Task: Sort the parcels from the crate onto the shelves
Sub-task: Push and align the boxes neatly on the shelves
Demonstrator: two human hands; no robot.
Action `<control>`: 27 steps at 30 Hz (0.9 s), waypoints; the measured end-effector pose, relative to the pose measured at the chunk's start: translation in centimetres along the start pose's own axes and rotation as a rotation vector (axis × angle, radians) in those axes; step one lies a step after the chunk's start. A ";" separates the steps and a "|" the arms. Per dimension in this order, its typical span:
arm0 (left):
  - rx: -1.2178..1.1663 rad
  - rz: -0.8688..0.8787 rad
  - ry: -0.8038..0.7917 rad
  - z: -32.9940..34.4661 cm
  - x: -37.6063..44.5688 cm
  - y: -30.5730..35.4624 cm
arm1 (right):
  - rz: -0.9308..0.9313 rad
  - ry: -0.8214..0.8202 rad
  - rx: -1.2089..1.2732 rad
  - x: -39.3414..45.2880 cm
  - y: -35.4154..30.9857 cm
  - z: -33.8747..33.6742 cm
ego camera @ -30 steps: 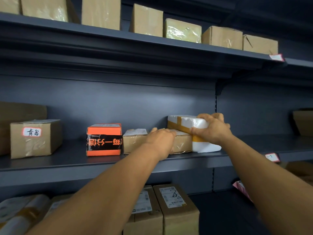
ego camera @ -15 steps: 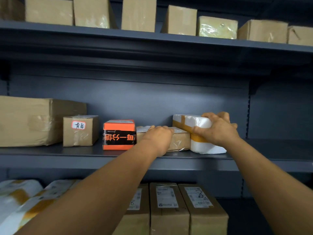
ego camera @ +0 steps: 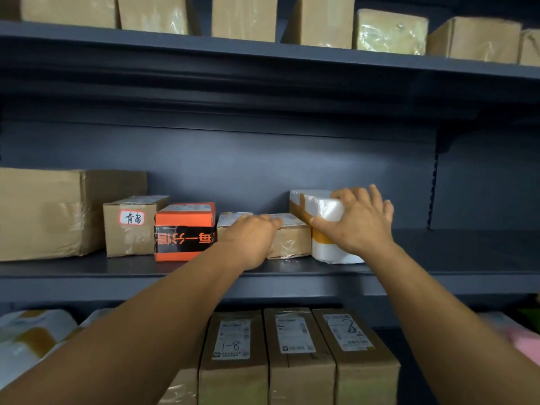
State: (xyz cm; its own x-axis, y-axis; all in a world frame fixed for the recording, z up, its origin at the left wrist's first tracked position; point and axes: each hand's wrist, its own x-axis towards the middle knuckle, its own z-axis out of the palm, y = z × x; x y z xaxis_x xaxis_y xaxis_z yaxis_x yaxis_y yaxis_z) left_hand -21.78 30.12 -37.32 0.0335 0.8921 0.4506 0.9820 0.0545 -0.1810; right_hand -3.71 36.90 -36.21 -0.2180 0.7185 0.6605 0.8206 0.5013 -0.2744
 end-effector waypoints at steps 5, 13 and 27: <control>-0.062 0.002 -0.053 0.0 0.2 -1.1 | -0.108 0.021 -0.109 0.1 -1.6 -0.1; 0.032 -0.085 -0.087 -2.4 -1.2 -3.1 | -0.041 -0.158 -0.213 0.7 -3.2 -1.9; -0.024 -0.245 -0.370 -4.9 -2.9 -9.2 | -0.205 -0.637 -0.178 0.4 -12.2 3.4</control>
State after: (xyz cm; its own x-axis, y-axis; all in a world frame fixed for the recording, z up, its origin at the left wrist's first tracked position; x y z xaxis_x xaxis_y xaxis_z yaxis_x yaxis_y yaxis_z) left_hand -30.01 24.85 -32.71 -0.2658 0.9548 0.1332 0.9567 0.2782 -0.0854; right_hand -15.63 32.70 -35.01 -0.6009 0.7882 0.1327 0.7921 0.6095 -0.0333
